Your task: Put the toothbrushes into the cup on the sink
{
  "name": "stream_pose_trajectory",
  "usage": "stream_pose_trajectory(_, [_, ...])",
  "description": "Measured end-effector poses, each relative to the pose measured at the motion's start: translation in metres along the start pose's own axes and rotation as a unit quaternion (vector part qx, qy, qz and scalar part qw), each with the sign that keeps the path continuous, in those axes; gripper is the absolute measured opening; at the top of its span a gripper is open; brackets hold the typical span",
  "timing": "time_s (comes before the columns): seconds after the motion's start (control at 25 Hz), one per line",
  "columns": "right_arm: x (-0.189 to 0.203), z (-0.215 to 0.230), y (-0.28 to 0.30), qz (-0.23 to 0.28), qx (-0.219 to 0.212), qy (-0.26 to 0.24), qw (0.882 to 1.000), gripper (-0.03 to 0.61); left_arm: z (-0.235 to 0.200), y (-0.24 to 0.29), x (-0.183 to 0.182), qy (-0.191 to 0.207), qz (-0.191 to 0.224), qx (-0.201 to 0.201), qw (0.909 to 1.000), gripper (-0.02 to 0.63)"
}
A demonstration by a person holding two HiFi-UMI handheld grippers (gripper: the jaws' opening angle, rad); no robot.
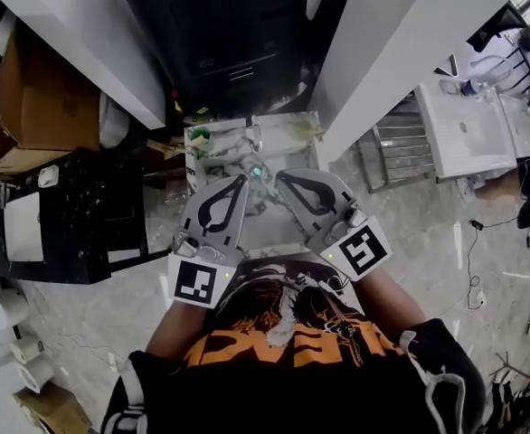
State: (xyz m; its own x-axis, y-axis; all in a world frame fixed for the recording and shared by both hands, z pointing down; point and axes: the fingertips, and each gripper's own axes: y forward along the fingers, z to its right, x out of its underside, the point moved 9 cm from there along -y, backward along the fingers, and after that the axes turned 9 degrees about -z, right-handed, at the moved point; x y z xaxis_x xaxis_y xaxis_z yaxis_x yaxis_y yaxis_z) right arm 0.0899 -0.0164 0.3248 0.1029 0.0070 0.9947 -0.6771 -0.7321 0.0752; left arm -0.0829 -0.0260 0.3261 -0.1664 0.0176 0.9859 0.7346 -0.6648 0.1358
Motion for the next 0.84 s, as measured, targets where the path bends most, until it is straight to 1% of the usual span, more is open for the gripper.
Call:
stream_pose_trajectory(0.12, [-0.002, 0.002, -0.003, 0.004, 0.005, 0.000, 1.000, 0.014, 0.002, 0.001, -0.002, -0.002, 0.003, 0.004, 1.0000, 0.023])
stream_pose_trajectory(0.28, [-0.002, 0.002, -0.003, 0.002, 0.005, -0.006, 1.000, 0.014, 0.005, 0.001, -0.002, -0.003, -0.001, 0.006, 1.0000, 0.023])
stream_pose_trajectory(0.56, [0.001, 0.000, -0.002, 0.000, 0.005, -0.001, 1.000, 0.014, 0.009, 0.000, 0.002, -0.002, -0.011, 0.009, 0.9999, 0.023])
stream_pose_trajectory(0.84, [0.005, 0.000, 0.004, -0.004, 0.010, 0.000, 1.000, 0.014, -0.001, 0.001, 0.008, -0.035, -0.008, 0.009, 0.9993, 0.023])
